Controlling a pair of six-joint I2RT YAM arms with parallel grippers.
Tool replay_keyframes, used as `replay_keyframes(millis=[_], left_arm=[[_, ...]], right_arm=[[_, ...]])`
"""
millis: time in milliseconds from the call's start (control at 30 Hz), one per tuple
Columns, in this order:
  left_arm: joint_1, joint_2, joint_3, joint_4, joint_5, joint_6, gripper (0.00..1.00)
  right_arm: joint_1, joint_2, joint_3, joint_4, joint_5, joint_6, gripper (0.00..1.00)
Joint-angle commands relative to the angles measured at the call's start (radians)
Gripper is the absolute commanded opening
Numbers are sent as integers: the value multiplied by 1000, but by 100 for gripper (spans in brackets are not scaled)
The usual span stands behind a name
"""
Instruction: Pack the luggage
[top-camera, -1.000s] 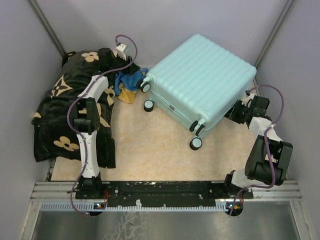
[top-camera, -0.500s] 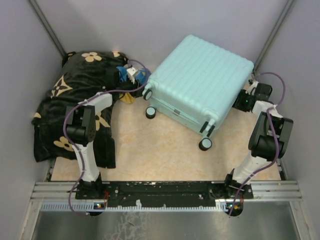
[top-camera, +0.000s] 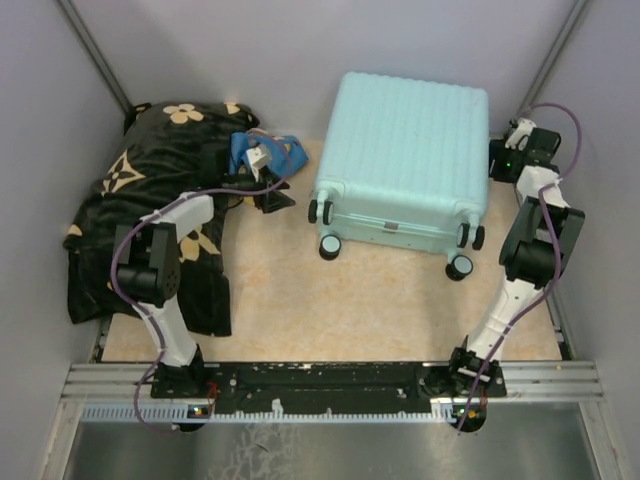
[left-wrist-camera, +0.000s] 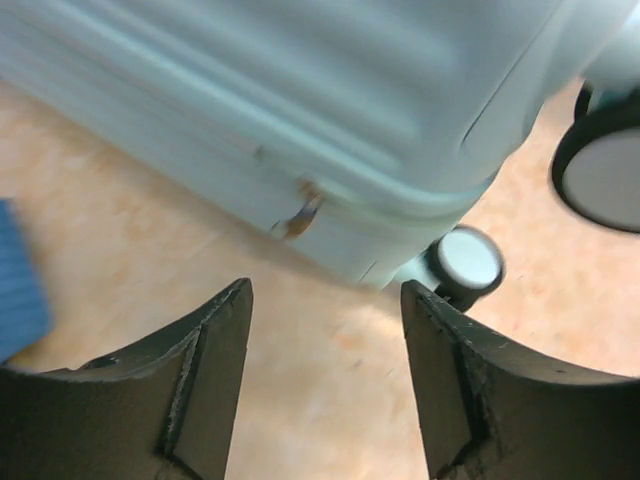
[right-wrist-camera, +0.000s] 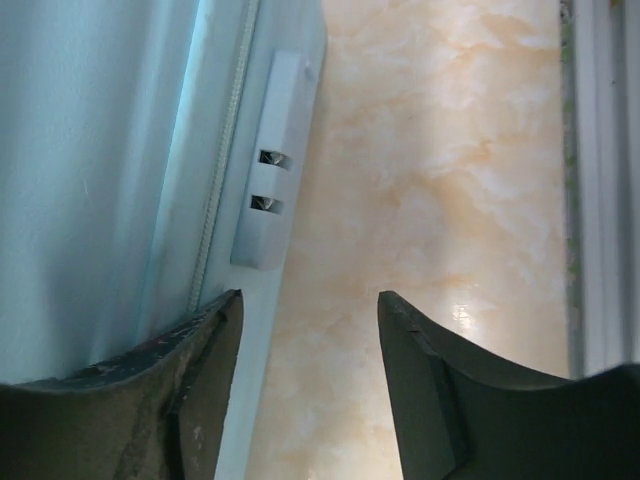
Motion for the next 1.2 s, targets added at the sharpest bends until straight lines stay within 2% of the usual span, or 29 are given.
replay_keyframes(millis=[0,100,233,400,500,600,833,1167], left_arm=[[62,-25,31,-203,63,327,69],[51,27,43,-142,82,345,72],[31,131,142,-48,112,321,73],[-11,234,236,10,161,316,70],[-39,264,232,75,166,303,66],[-53,276,192,209,155,231,62],[-67,310,168,431,127,72,42],[-42,269,137,379,203,98,6]], right_arm=[[-47,-84,81,-101,-151,-15,63],[-88,-124,78,-200,-166,-44,71],[-93,-183,64,-351,-179,-107,73],[-92,-267,6,-463,-197,-166,73],[-93,-302,-18,-492,-179,-188,72],[-93,-314,-20,-513,-162,-201,72],[-93,-302,-7,-516,-148,-183,70],[-93,-297,-34,-505,-164,-155,68]])
